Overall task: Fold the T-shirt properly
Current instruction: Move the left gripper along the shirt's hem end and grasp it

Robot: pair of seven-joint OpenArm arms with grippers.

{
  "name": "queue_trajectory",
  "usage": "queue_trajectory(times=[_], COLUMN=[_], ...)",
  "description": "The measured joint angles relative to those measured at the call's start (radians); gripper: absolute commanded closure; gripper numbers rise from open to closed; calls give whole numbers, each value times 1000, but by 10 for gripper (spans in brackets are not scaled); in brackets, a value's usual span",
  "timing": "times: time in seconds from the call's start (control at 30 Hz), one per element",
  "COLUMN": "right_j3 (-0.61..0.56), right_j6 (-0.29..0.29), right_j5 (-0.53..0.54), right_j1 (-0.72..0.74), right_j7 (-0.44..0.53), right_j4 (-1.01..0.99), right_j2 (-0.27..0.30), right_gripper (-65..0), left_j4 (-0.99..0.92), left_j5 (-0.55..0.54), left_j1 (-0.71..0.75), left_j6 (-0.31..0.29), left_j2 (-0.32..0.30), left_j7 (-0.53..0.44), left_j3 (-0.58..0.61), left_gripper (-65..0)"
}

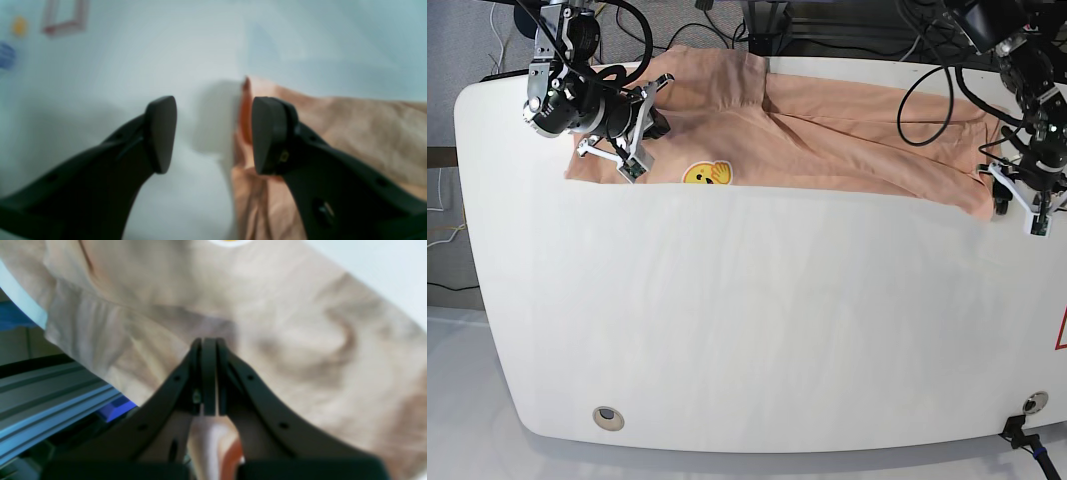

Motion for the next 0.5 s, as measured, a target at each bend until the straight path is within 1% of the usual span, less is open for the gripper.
queue_trajectory(times=[0.1,0.2,0.37,0.5], right_j3=[0,0,0,0], right_j6=[-1,0,0,0], right_j5=[-5,3,2,2], right_j1=[0,-3,-3,-5], right_j7=[0,19,21,21], right_j4=[-42,-46,-46,-46], right_j2=[1,-2,-2,-2], right_gripper=[0,0,0,0], left_j4=[-84,-123,-183,-219], left_j5=[-10,-26,-86,-135], left_j1=[-39,-51,-58,-67], left_j6=[2,2,4,5], left_j2=[0,2,6,0], left_j7=[15,16,16,19], left_j3=[0,0,5,5], left_gripper=[-340,-340,-344,-428])
